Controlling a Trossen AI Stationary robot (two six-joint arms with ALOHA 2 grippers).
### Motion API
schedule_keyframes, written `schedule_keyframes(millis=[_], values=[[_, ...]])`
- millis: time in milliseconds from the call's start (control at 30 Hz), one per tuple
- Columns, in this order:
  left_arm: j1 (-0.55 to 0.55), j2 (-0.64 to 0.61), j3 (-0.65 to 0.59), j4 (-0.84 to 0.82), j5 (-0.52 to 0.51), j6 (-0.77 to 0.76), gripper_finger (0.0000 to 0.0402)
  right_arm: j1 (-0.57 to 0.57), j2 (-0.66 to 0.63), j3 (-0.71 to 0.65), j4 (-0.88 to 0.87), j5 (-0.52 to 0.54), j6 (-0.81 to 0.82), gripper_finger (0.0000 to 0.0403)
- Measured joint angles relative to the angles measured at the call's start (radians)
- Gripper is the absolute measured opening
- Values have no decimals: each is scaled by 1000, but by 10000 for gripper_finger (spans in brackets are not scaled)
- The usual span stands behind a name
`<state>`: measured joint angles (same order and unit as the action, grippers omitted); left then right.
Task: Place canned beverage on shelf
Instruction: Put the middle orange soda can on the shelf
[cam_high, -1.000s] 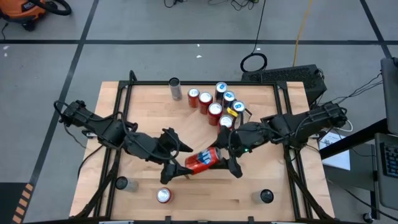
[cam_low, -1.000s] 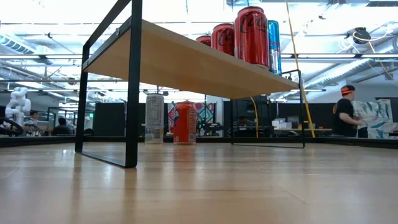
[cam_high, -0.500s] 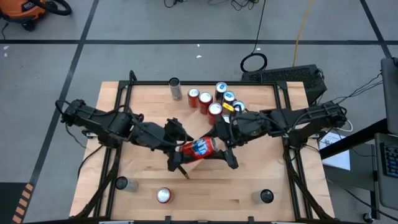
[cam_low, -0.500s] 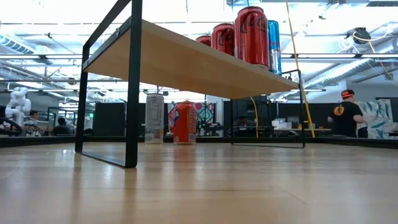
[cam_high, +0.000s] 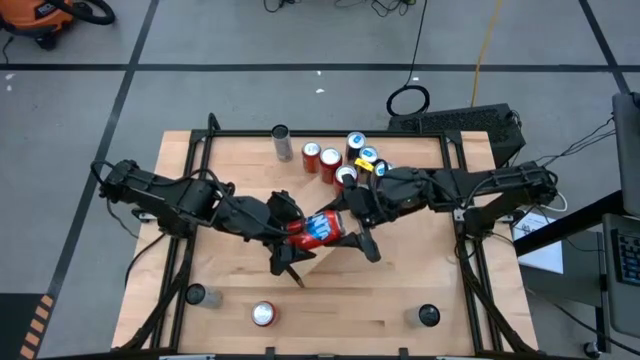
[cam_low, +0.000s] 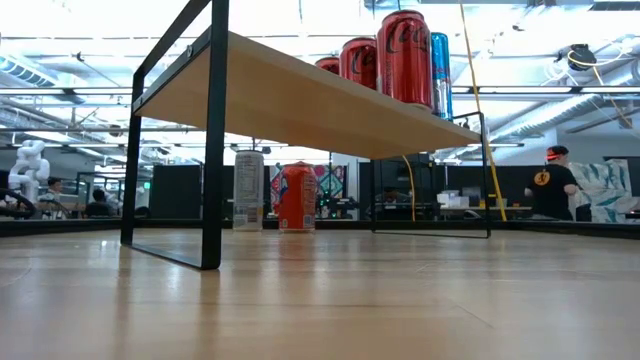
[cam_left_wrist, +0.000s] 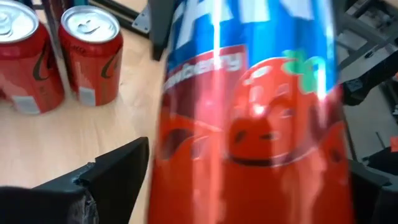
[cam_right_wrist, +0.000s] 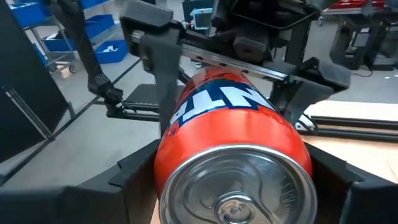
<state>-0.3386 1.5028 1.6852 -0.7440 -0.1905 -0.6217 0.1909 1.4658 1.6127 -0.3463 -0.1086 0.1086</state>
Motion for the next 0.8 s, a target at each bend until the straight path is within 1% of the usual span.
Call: schedule_keyframes(millis=[500,800], values=[[0,0,0,-8,34,31,291,-1,0,0,-3,2,13,274],[-10,0,0,-7,34,33,283,0,0,0,-3,4,20,274]])
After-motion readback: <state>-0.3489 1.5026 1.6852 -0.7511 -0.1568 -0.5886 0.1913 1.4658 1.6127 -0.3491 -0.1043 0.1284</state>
